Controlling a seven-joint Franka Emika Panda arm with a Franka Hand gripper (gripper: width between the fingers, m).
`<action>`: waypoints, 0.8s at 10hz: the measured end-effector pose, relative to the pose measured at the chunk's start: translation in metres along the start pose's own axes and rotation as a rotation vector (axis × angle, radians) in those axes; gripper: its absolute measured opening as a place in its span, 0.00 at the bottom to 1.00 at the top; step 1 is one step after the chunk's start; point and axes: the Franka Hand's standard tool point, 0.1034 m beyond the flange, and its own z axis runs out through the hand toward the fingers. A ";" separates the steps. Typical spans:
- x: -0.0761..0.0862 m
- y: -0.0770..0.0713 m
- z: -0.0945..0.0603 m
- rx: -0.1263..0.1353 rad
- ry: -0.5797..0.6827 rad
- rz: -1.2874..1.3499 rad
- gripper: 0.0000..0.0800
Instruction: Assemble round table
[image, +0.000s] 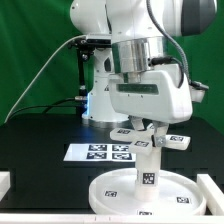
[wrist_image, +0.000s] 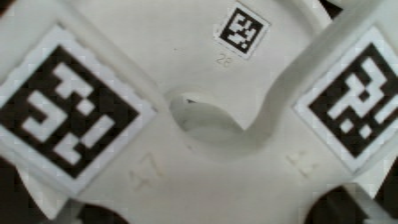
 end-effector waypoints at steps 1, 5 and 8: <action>0.000 0.000 0.000 0.000 0.000 -0.021 0.76; -0.005 -0.002 -0.020 -0.018 -0.035 -0.099 0.81; -0.005 -0.004 -0.028 -0.011 -0.047 -0.355 0.81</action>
Offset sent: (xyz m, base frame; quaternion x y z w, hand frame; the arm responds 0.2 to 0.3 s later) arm -0.0065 -0.0048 0.0288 -0.0290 -0.0313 -0.0193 0.9989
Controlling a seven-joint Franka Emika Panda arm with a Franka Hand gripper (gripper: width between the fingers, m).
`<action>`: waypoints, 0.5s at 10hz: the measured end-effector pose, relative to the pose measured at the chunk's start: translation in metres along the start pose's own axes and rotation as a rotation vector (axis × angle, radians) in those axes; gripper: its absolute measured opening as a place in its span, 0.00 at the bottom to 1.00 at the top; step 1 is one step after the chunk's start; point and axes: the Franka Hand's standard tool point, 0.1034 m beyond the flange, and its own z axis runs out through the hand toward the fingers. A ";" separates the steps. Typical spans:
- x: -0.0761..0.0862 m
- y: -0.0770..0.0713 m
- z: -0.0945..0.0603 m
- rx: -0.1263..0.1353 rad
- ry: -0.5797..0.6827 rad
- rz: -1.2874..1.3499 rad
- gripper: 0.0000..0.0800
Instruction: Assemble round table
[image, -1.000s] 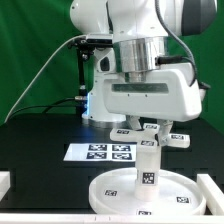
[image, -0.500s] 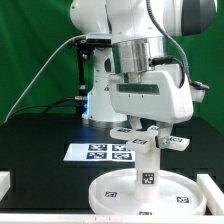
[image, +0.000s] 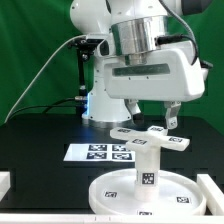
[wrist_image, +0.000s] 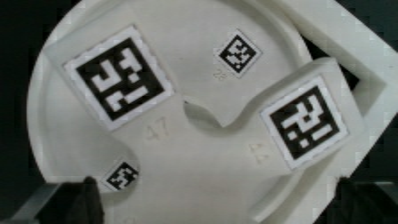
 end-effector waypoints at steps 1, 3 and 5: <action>-0.002 0.002 0.002 -0.016 -0.023 -0.194 0.81; -0.013 -0.006 0.005 -0.059 -0.040 -0.403 0.81; -0.013 -0.006 0.006 -0.059 -0.043 -0.537 0.81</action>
Offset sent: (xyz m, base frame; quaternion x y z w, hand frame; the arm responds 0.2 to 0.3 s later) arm 0.0000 0.0000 0.0000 0.0000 0.0000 -0.1938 0.9810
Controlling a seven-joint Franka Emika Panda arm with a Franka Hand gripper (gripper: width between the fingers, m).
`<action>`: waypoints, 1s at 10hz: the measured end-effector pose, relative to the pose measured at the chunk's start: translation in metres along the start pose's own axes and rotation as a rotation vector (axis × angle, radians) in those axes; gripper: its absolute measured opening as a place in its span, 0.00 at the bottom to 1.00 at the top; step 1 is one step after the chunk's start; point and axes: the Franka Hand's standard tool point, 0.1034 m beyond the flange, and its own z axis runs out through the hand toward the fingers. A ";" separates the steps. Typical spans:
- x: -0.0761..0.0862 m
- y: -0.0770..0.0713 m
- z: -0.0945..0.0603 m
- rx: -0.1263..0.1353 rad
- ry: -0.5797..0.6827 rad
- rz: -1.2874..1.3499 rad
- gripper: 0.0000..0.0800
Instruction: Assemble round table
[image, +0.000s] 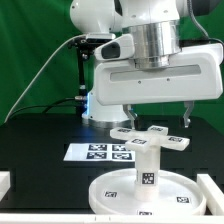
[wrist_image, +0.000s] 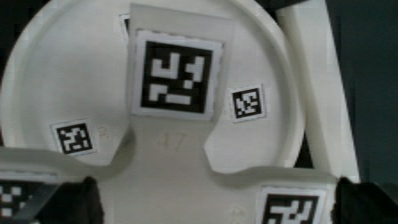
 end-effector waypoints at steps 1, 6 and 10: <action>0.000 0.001 0.000 -0.001 0.000 -0.076 0.81; 0.005 0.008 -0.004 -0.103 -0.014 -0.495 0.81; 0.011 0.021 0.007 -0.082 0.009 -0.438 0.81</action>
Offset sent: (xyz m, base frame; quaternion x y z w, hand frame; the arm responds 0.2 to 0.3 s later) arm 0.0054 -0.0206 0.0042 -0.1250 0.0044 -0.4029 0.9067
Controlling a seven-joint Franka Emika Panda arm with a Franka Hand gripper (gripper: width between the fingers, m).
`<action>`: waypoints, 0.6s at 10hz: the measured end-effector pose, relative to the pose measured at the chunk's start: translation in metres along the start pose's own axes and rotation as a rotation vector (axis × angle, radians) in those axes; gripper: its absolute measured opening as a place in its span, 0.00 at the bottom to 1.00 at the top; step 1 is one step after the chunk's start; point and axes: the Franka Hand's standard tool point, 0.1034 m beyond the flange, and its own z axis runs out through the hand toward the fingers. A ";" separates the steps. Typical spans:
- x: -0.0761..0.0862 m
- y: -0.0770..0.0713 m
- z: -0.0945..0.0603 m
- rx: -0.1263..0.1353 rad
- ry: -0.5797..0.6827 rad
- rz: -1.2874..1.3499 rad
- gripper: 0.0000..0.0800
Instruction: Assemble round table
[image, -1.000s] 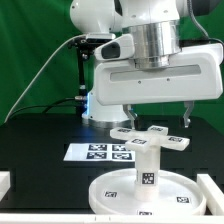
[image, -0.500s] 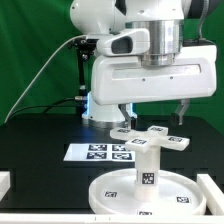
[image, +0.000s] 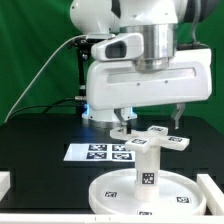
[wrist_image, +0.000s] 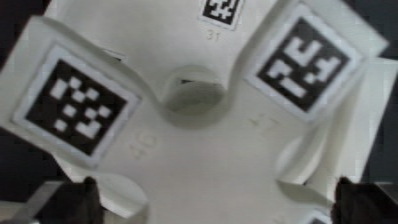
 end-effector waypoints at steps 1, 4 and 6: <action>0.000 0.000 0.003 -0.001 -0.002 0.000 0.81; -0.002 -0.004 0.013 -0.004 -0.008 -0.007 0.81; -0.002 -0.005 0.013 -0.004 -0.007 0.005 0.81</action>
Offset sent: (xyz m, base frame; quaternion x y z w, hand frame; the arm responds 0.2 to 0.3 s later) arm -0.0045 0.0065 -0.0073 -0.0070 -0.0065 0.0099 0.9999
